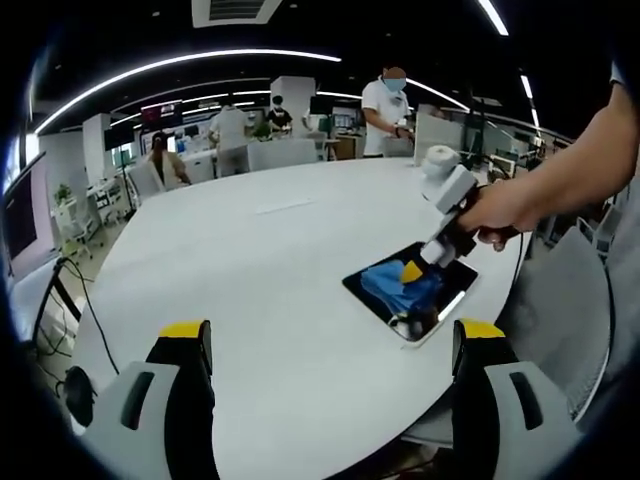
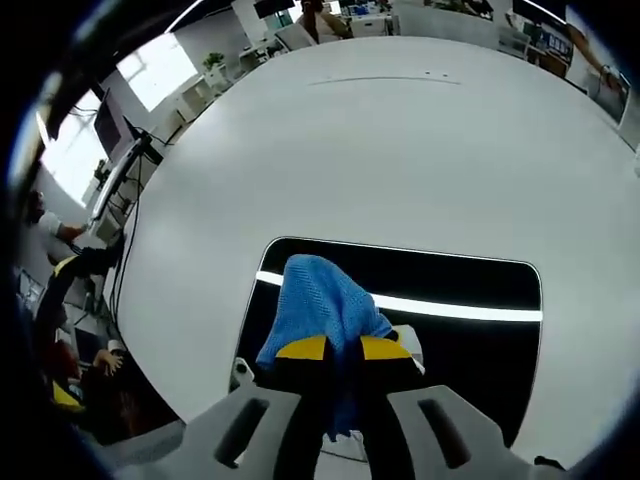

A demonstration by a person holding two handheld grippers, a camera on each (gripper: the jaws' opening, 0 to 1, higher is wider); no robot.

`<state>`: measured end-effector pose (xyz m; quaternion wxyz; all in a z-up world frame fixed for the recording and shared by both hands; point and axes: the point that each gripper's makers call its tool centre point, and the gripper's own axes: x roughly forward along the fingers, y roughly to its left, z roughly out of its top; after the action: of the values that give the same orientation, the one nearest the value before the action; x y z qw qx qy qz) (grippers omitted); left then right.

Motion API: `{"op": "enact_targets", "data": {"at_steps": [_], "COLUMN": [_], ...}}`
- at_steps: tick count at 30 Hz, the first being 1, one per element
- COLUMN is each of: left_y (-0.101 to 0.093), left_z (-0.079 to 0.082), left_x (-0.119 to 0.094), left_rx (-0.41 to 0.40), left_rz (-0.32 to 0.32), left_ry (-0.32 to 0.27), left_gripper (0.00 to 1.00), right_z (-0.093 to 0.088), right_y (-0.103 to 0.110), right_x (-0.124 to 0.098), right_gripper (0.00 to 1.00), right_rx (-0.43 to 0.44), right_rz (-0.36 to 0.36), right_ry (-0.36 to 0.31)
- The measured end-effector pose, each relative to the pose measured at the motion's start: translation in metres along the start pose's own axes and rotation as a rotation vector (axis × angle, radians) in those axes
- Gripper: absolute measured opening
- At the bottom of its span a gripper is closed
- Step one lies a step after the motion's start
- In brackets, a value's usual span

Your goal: Wipe the mirror surface with the cleaning cloth until all visible marks leave the cleaned area.

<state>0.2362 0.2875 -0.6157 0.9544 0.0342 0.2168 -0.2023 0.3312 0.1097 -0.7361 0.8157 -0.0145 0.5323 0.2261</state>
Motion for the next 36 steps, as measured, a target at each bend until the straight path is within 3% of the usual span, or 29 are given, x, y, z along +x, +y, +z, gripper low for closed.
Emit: {"op": "enact_targets", "data": {"at_steps": [29, 36], "left_y": [-0.007, -0.010], "left_z": [-0.003, -0.003], "left_x": [0.002, 0.002], "left_rx": [0.010, 0.022], "left_rz": [-0.021, -0.025], "left_ry": [0.010, 0.013], "left_gripper": [0.99, 0.99], "right_z": [-0.038, -0.047], "right_y": [0.011, 0.012], "right_x": [-0.014, -0.018], "right_gripper": [0.05, 0.05], "right_rx": [0.007, 0.049], "right_rz": [0.030, 0.054], "right_ry": [0.016, 0.028]}}
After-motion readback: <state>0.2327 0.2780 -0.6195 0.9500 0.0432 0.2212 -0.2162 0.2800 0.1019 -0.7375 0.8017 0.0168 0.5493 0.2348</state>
